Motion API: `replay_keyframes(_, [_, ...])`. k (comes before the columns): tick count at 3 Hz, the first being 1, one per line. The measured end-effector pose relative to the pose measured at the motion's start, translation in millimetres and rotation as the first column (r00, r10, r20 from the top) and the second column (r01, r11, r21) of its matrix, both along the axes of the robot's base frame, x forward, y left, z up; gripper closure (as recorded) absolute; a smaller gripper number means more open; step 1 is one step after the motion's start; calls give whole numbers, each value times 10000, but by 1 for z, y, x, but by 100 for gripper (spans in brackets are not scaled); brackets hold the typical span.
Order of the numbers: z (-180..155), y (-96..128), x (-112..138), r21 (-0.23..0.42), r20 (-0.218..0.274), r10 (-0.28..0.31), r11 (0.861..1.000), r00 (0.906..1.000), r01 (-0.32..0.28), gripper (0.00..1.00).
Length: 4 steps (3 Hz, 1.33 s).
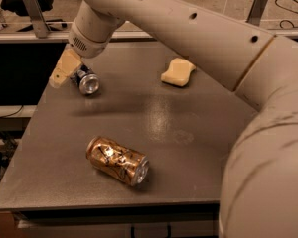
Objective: Place pepsi can upright
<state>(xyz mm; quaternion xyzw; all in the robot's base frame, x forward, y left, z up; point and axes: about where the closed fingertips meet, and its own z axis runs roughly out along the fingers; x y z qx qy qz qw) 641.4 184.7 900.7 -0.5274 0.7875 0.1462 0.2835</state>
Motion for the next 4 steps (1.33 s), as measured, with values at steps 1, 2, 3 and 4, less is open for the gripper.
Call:
replay_keyframes(1, [-21,23,16,-258,-420,-381,9990,9984,370,0])
replay_keyframes(2, [-44,37,32,-755,-754,-850,9940,9935,793,0])
replay_keyframes(3, [-62,44,47,-1399,-892,-1382,9822,9864,1250,19])
replay_keyframes(4, [-70,43,54,-1767,-875,-1765,9713,9804,1591,41])
